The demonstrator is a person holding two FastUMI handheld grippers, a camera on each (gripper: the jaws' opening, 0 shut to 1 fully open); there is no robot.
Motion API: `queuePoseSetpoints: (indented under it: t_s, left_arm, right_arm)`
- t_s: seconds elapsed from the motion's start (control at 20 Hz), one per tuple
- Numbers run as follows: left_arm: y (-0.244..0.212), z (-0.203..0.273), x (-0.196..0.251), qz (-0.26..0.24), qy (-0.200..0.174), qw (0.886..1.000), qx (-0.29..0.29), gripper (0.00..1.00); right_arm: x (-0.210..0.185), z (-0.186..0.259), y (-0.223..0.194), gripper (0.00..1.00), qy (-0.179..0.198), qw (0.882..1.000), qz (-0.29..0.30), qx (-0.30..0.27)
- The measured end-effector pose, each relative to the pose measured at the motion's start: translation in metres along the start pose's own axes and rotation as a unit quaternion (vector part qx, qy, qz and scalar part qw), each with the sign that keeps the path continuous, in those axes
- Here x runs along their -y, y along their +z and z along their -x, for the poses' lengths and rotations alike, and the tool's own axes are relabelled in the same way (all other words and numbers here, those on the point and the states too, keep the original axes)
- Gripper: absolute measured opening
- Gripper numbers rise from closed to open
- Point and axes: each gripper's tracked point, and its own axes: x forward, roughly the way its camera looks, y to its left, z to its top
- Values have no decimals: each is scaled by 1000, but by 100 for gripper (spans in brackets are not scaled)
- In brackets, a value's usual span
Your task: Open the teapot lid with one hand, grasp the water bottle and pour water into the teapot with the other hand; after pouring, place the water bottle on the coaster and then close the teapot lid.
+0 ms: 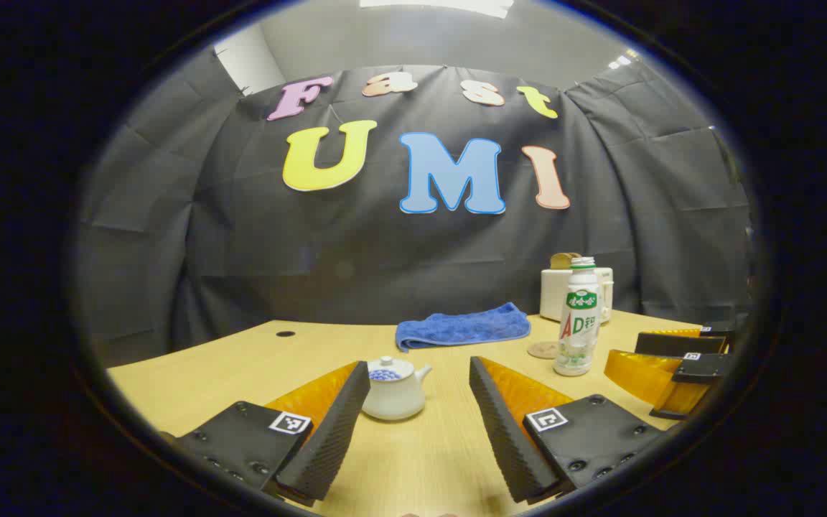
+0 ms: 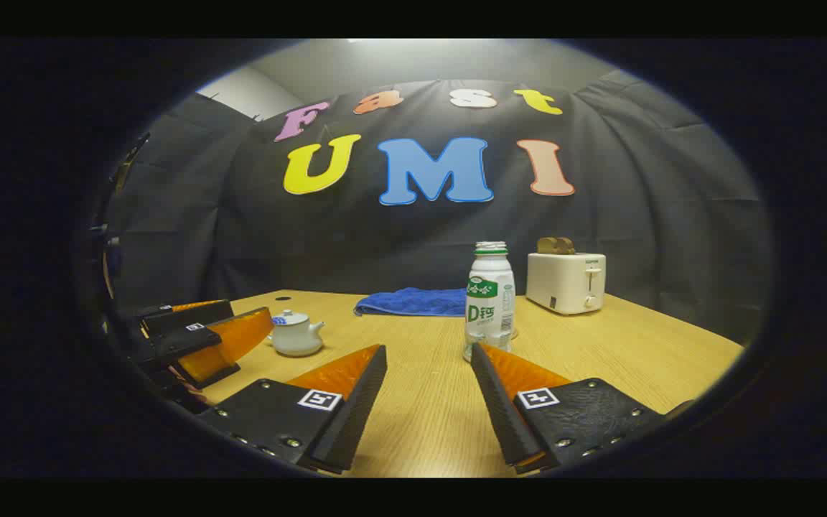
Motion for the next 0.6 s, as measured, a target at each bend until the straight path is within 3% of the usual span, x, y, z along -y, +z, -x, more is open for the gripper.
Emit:
queuePoseSetpoints:
  t_s: [0.05,0.1,0.2,0.25,0.35,0.45,0.5,0.6]
  left_arm:
    - [-1,-2,-2,4,0,1000,-3,98]
    - [-3,-5,-5,6,2,1000,-7,98]
    - [-7,-11,-8,6,4,1000,-14,89]
    - [-7,-14,-9,5,4,1000,-17,98]
    - [-6,-21,-13,6,6,1000,-17,93]
    - [-8,-30,-16,6,7,1000,-21,93]
    - [-9,-35,-17,7,7,1000,-24,98]
    - [-12,-43,-20,9,9,1000,-29,93]
  right_arm:
    - [1,-2,-1,75,-1,1000,-1,-1]
    - [2,-2,0,74,-3,1000,-1,-2]
    - [4,-3,2,74,-5,1000,-1,0]
    - [5,-4,2,74,-5,1000,-1,0]
    - [7,-5,5,74,-8,1000,0,3]
    - [8,-7,5,75,-9,1000,1,3]
    - [8,-8,5,74,-8,1000,0,3]
    - [8,-8,7,74,-6,1000,-4,10]
